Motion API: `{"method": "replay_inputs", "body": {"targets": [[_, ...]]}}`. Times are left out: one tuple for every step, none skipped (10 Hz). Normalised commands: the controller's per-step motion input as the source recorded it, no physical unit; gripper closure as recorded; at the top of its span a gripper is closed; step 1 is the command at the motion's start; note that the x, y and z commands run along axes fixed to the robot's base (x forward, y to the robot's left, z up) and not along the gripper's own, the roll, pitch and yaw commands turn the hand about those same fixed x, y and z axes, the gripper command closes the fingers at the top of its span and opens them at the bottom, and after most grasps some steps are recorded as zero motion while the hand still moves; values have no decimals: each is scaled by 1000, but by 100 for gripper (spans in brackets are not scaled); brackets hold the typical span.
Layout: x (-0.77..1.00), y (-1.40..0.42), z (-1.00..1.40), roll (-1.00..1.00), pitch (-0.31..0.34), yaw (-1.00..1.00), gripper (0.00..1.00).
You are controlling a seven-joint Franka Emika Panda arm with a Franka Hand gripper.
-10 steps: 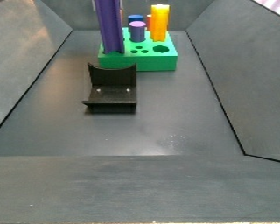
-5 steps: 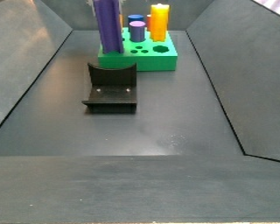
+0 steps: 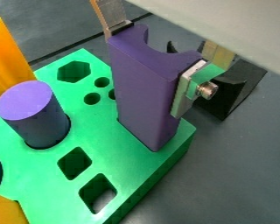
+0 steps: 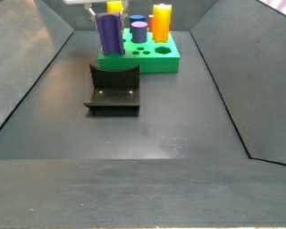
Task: Pick up the arch object. Move up. Place the arch object on the fixture. Regrasp the arch object. Move to above the board. Insert the arch object.
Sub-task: Insert the arch object.
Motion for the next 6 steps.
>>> {"method": "replay_inputs", "body": {"targets": [[0,0,-163,0,-143,0,100],[0,0,0,7,0,0,100],[297,0,-357,0,0,0,100],[106,0,-791,106,-106,-34,100],[0,9,-91,-44,-140,-3,100],[0,0,0,0,0,0,100]]}}
